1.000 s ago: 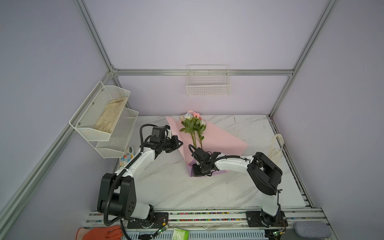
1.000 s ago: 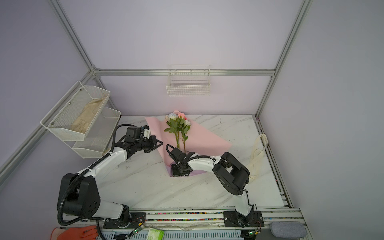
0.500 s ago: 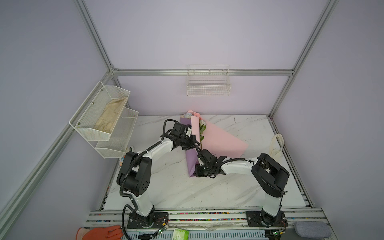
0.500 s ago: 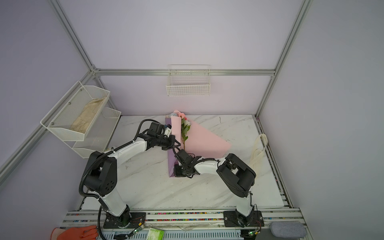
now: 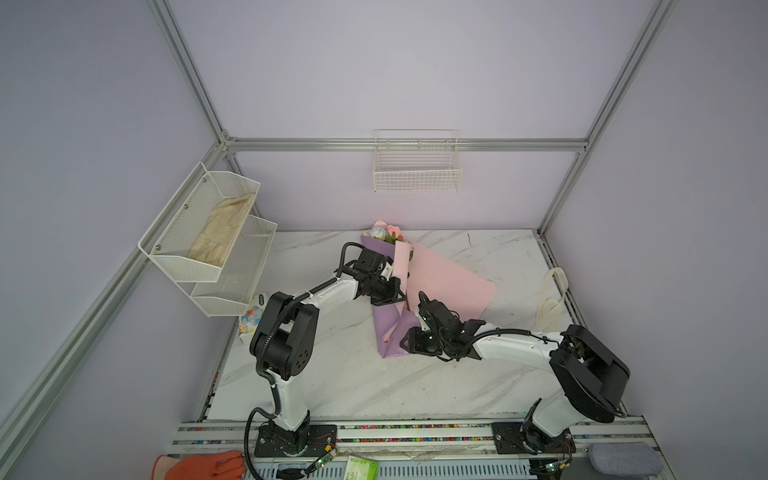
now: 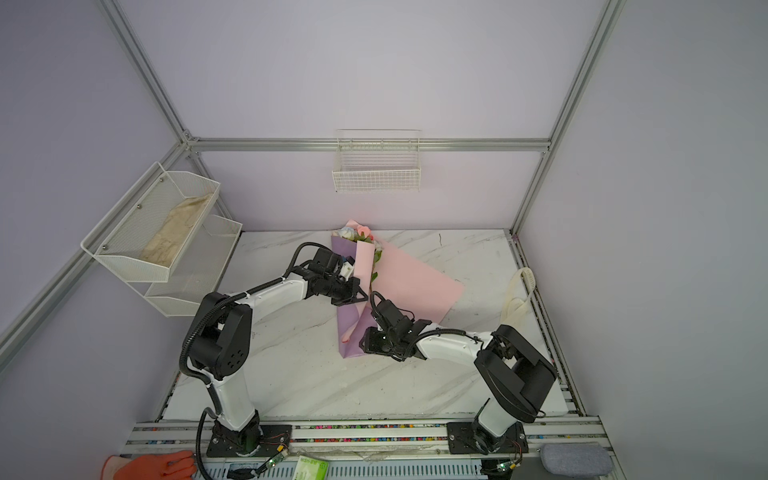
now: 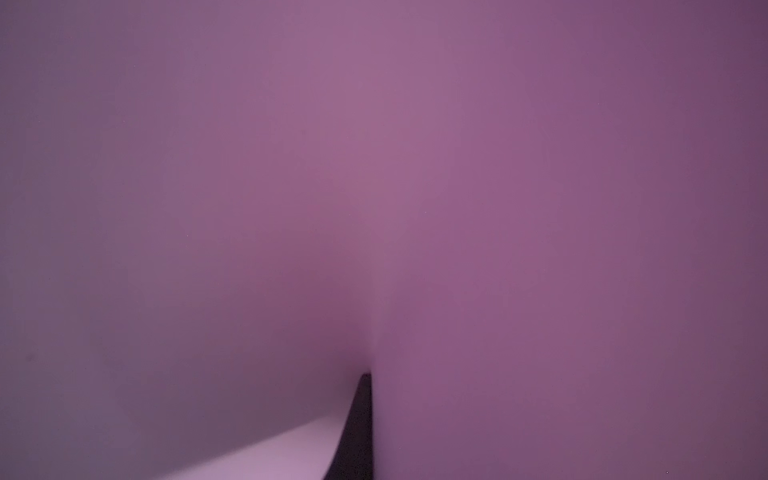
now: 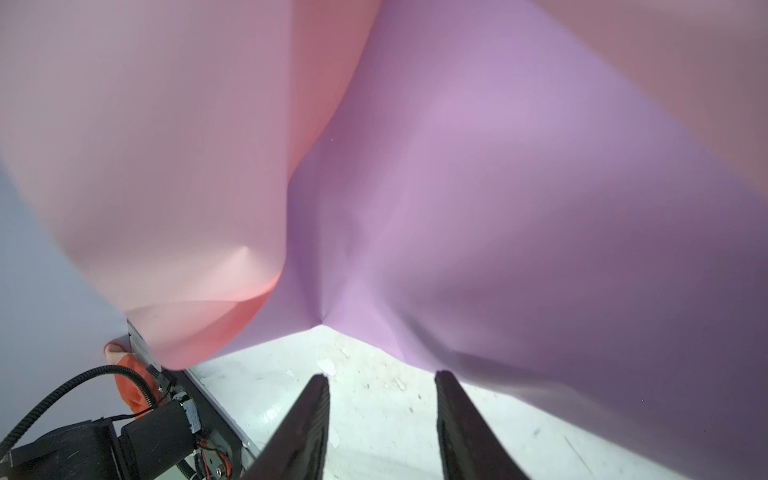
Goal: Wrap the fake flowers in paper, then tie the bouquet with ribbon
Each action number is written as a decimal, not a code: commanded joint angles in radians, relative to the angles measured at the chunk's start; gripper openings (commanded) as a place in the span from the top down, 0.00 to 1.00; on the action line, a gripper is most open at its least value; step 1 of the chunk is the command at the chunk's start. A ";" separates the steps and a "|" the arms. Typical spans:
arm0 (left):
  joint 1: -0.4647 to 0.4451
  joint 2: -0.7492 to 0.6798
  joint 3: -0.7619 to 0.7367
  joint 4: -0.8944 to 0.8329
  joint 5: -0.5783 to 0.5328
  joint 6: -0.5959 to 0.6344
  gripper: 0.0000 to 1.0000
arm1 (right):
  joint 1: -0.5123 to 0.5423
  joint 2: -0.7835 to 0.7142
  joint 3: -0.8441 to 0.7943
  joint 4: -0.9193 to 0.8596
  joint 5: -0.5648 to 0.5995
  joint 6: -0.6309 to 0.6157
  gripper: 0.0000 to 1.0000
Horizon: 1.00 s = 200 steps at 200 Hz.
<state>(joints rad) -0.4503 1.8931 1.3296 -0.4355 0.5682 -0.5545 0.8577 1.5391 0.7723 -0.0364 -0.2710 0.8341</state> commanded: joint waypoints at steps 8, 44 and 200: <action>-0.022 0.012 0.078 -0.008 -0.012 0.014 1.00 | -0.016 -0.102 -0.047 0.113 -0.012 0.084 0.48; -0.034 0.027 0.082 0.024 -0.031 -0.038 1.00 | -0.016 -0.059 -0.018 0.227 -0.080 0.145 0.42; -0.034 -0.016 0.065 0.026 -0.034 -0.072 0.77 | -0.029 0.127 0.085 0.143 0.024 0.120 0.86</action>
<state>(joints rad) -0.4805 1.9381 1.3296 -0.4271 0.5201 -0.6224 0.8375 1.6752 0.8806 0.1043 -0.2432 0.9817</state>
